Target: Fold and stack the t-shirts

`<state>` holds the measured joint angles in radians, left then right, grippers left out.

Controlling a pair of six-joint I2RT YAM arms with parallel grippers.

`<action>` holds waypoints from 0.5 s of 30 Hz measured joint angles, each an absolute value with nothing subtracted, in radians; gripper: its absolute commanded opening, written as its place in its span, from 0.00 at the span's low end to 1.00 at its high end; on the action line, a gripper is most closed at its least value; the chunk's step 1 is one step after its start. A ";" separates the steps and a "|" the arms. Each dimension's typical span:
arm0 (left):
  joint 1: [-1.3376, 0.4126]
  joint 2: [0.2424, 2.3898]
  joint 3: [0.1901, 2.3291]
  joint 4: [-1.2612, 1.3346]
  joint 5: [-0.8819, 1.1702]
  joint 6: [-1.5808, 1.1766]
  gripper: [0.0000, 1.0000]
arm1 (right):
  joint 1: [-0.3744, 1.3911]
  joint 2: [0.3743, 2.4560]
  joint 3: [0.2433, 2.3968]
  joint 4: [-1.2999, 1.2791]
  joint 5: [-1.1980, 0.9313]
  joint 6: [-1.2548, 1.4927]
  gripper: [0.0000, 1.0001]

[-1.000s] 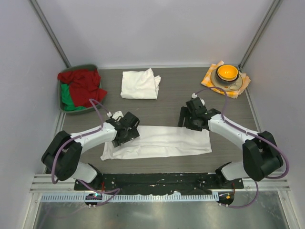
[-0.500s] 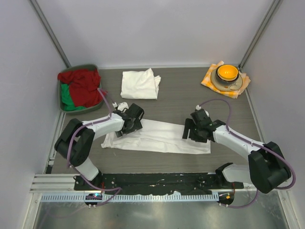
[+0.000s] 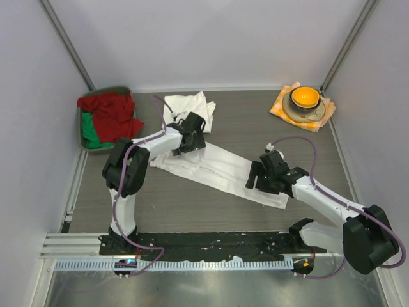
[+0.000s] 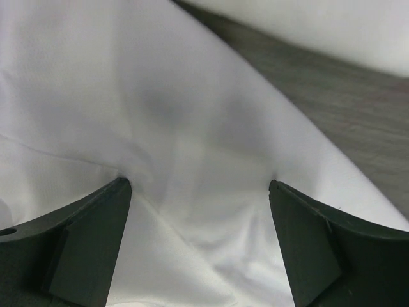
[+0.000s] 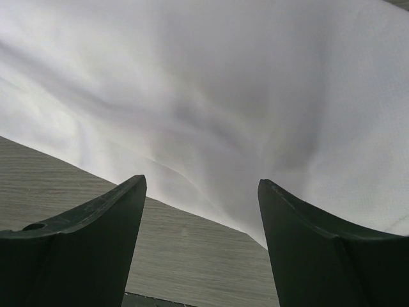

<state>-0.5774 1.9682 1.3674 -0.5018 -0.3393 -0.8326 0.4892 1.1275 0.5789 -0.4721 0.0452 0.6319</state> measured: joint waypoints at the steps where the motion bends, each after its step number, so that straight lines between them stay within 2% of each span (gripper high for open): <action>1: -0.573 1.985 1.394 -0.500 -0.332 -0.826 0.93 | 0.489 1.125 0.574 -0.472 0.045 0.633 0.77; 8: -0.557 2.113 1.623 -0.517 -0.277 -0.770 0.92 | 0.491 1.119 0.539 -0.480 0.039 0.636 0.76; 15: -0.557 2.016 1.613 -0.550 -0.261 -0.770 0.94 | 0.491 1.087 0.555 -0.514 0.062 0.632 0.76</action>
